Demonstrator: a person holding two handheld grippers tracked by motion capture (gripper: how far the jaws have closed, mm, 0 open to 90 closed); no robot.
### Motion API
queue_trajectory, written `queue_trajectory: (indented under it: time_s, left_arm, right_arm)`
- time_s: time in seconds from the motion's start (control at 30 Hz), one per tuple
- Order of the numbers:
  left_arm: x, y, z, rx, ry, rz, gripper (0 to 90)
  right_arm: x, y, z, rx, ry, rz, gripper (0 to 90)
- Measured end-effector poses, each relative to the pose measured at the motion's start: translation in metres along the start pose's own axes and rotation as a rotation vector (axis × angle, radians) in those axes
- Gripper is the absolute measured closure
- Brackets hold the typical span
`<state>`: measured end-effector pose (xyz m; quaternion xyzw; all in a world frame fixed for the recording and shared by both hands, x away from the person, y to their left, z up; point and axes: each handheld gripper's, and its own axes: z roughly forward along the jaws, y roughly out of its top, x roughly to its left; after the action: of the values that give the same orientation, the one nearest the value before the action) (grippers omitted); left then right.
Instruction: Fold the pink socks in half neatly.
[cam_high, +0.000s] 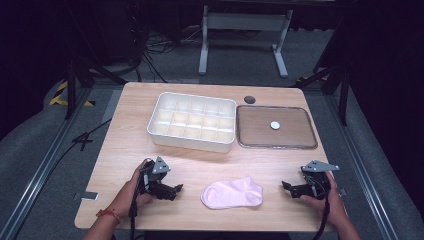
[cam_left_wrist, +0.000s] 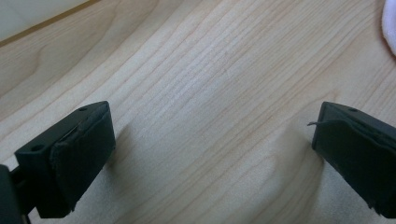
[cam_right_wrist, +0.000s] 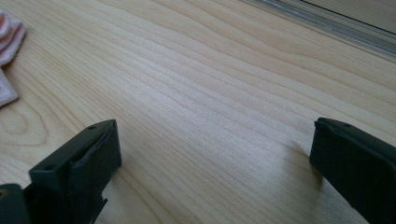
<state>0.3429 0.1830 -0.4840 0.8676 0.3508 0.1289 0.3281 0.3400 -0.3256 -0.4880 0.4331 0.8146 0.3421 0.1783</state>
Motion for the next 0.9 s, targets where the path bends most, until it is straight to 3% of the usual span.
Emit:
queue_trajectory:
  time_s: [0.47,0.67,0.8,0.83,0.9]
  left_arm:
    - [0.004,-0.003,-0.002,-0.003,-0.041,0.033,0.1]
    - [0.006,-0.004,-0.003,-0.005,-0.064,0.055,0.1]
    - [0.006,-0.004,-0.002,-0.005,-0.066,0.057,0.1]
    - [0.006,-0.004,-0.002,-0.005,-0.066,0.057,0.1]
    - [0.006,-0.004,-0.002,-0.005,-0.065,0.056,0.1]
  right_arm:
    - [0.001,0.000,-0.001,-0.009,0.012,-0.008,6.1]
    - [0.001,0.001,-0.006,-0.026,0.008,-0.001,20.5]
    - [0.005,0.003,-0.009,-0.059,0.040,-0.005,29.5]
    - [0.011,0.007,-0.012,-0.076,0.079,-0.021,37.0]
    - [0.018,0.011,-0.015,-0.093,0.087,-0.046,44.6]
